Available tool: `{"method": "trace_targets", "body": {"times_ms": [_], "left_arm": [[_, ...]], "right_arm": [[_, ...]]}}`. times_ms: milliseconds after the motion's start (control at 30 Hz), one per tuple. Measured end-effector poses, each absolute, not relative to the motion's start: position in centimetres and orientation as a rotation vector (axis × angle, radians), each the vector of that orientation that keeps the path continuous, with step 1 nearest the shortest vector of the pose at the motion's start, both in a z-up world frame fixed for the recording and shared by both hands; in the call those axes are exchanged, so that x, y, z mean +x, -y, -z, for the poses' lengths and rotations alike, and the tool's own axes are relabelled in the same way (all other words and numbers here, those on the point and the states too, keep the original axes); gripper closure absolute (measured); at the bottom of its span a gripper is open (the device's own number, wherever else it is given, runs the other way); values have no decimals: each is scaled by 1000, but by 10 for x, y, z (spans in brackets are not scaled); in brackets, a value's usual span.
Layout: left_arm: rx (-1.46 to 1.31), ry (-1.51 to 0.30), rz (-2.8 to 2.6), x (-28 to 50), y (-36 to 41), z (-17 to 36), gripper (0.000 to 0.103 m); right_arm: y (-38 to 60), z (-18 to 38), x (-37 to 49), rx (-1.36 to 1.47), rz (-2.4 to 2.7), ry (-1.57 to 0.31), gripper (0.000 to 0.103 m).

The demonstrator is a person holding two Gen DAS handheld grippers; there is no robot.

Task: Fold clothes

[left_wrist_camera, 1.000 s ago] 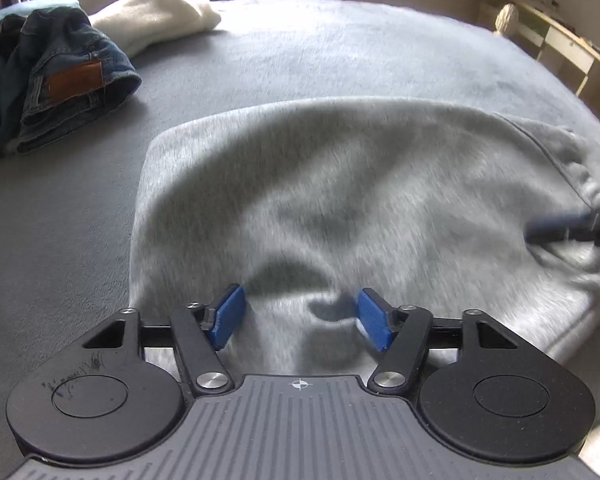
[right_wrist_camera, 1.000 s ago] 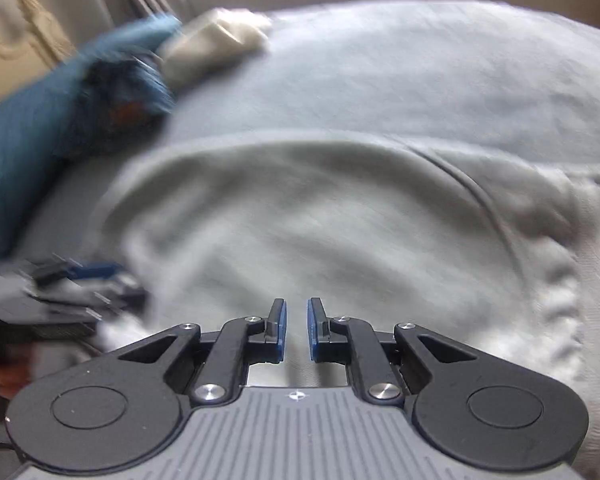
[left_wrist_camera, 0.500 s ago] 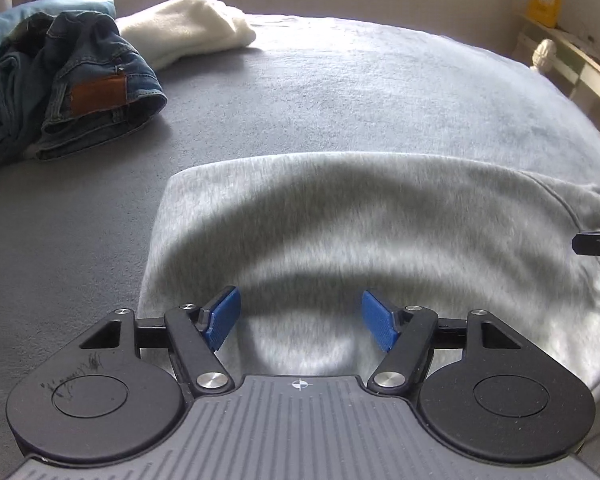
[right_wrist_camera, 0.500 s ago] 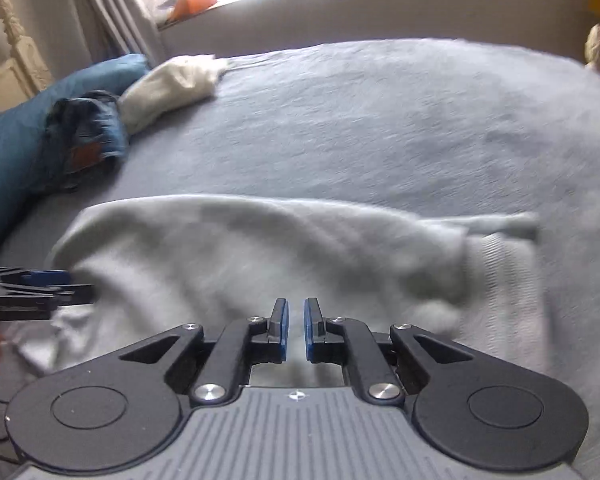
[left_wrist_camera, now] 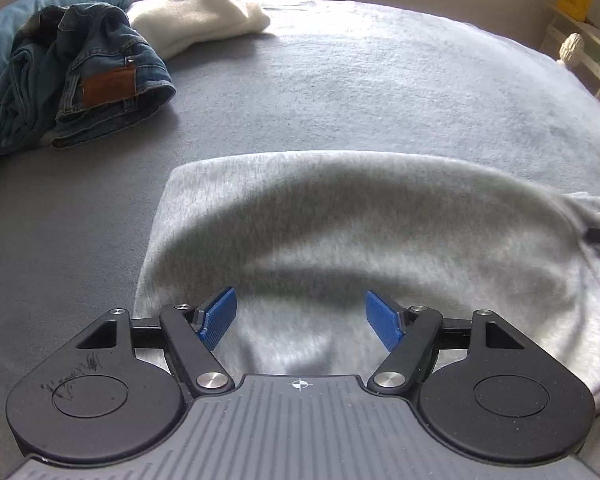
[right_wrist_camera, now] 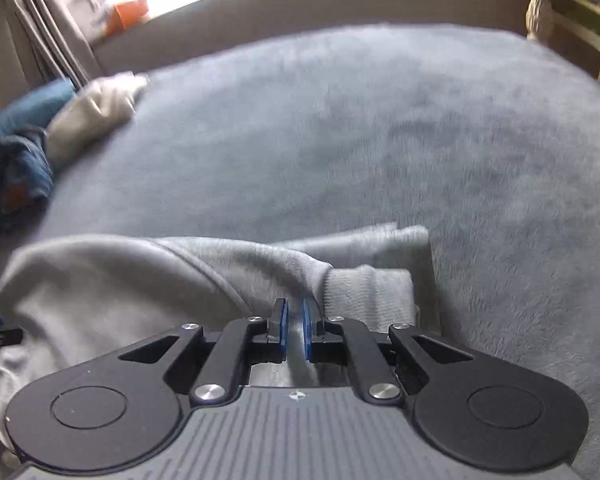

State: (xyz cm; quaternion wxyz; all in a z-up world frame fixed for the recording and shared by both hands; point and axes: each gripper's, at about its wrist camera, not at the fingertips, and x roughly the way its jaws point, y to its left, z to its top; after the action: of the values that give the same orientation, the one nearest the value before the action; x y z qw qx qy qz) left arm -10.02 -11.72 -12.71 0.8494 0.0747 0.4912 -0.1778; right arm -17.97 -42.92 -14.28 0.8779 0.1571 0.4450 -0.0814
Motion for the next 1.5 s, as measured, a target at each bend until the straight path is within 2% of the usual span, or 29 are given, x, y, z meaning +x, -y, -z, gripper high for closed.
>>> {"method": "trace_targets", "body": {"times_ms": [233,367,533,567,600,667,900,1133,1367,1500], "left_arm": [[45,-1060,300,-119,94,115,31],[5,-1029,261,-134,69,106,31],[-51,-1028,191,-142,42,103,31],[-55,-1036,180,-142,38,104,31],[-54,-1045,168,-143,36,105,31],[-44,-1058,158,-145,36,105,31],[-14,-1033,210,-153,55,97,31],[34,-1033,306,-166,88,102,31],[38,-1064,321,-170,97,109,31],[48,-1078,313,-169,96,112,31]], "right_arm": [[417,139,-171,322,203,-939,95],[406,113,-194,388,145,-866,94],[369,109,-209,342,-7,-905,94],[362,112,-210,322,-17,-923,93],[355,115,-211,303,-27,-940,88],[342,122,-212,263,-46,-975,81],[297,144,-216,130,-114,-1092,80],[305,146,-212,200,-99,-1110,77],[301,147,-213,206,-87,-1109,64],[298,146,-213,205,-82,-1107,62]]}}
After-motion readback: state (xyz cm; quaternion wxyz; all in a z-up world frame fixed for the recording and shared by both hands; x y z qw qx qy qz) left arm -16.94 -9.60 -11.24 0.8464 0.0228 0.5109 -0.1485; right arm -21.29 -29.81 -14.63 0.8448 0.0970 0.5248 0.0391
